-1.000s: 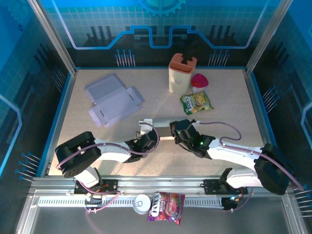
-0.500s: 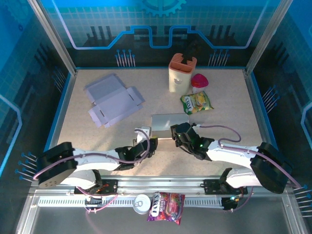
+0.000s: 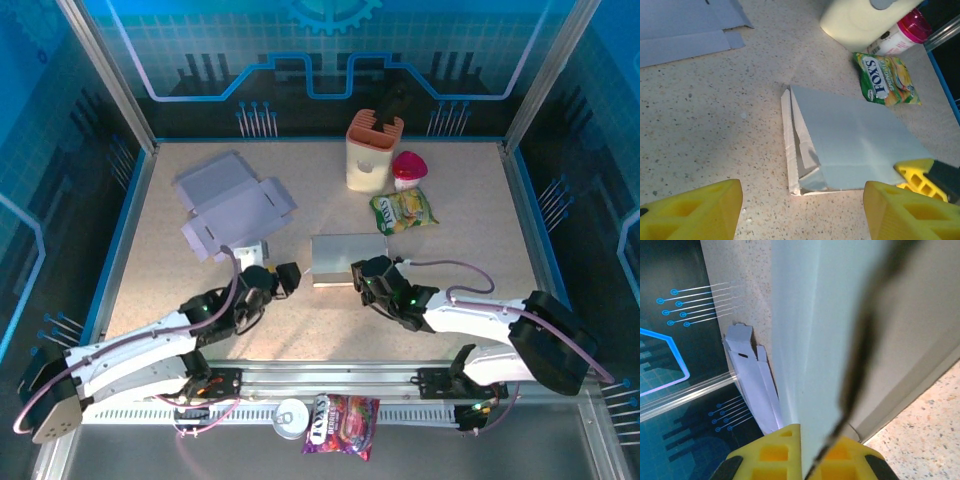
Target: Fold the paper box
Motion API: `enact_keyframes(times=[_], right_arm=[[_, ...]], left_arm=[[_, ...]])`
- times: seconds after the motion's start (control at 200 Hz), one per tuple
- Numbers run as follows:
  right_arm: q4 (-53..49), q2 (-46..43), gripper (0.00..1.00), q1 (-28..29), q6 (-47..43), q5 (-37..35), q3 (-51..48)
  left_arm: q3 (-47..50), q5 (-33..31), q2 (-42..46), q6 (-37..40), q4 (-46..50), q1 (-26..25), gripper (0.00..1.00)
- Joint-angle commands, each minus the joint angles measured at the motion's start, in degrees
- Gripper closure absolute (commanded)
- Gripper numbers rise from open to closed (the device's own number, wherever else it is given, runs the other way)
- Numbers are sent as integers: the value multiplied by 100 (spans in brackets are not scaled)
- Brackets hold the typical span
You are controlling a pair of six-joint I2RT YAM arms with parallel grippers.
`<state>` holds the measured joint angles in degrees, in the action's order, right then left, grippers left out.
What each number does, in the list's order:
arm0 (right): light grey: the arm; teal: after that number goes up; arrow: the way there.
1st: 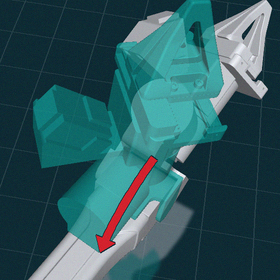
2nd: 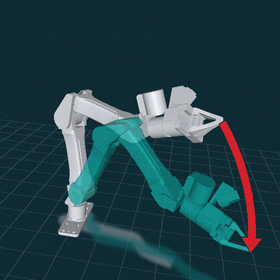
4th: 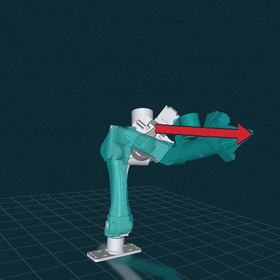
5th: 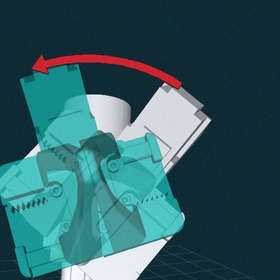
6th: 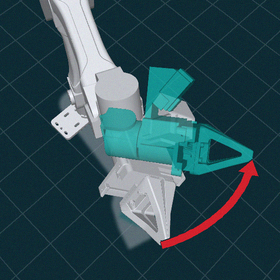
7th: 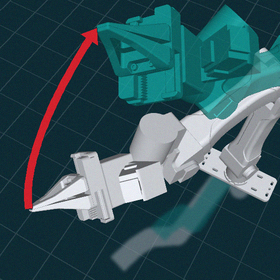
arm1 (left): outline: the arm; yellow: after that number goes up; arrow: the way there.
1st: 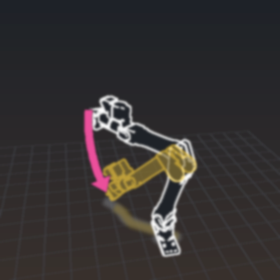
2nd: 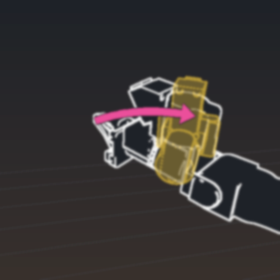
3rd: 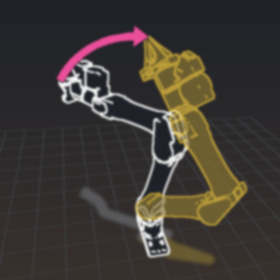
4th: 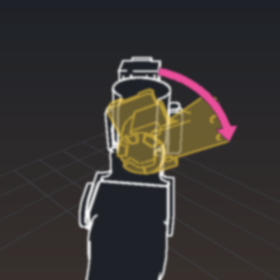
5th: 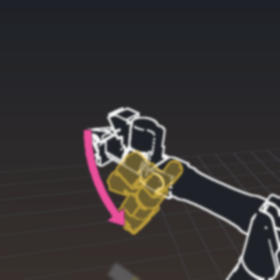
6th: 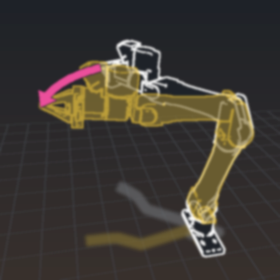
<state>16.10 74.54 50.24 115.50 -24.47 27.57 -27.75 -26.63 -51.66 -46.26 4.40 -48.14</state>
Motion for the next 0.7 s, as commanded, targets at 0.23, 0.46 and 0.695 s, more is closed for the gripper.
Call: enact_keyframes(times=[0.23,0.46,0.695], right_arm=[[123,122,100,49,-105,65,-219],[267,211,100,64,-129,125,-288],[237,184,100,61,-172,135,-278]], left_arm=[[-642,1966,-1481,252,-504,943,42],[-1088,2460,-2924,509,-1080,1117,44],[-1287,2608,-3631,670,-1420,1231,55]])
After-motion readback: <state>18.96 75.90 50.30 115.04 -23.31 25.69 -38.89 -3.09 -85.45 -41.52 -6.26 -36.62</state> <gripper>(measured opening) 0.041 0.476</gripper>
